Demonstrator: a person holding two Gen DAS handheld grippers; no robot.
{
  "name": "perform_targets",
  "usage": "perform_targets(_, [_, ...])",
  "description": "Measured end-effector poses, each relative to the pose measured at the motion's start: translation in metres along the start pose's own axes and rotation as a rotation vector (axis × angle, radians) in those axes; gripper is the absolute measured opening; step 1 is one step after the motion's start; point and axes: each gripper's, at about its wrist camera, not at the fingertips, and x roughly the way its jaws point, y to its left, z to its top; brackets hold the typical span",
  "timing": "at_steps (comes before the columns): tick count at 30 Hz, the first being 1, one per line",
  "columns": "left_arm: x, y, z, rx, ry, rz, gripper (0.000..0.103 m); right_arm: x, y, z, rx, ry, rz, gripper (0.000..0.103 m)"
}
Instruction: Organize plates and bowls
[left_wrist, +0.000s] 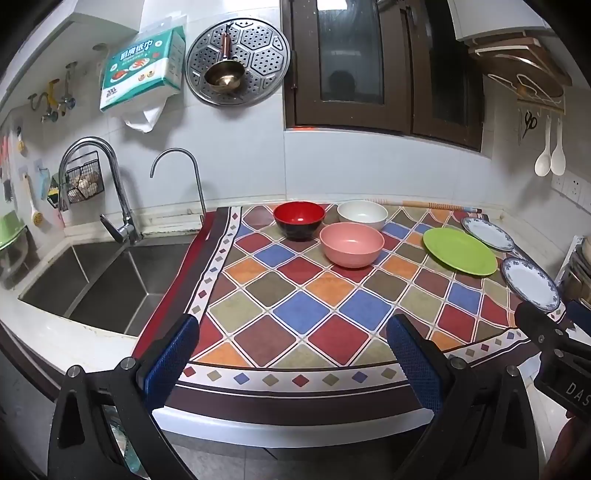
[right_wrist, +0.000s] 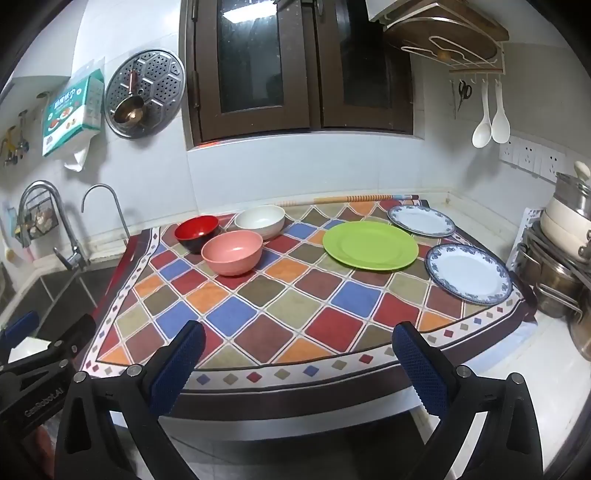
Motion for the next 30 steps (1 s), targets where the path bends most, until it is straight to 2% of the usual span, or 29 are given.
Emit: perform_targets(30, [0.002, -0.002, 0.000, 0.008, -0.005, -0.003, 0.103, -0.004, 0.000, 0.001, 0.008, -0.021, -0.018, 0.102])
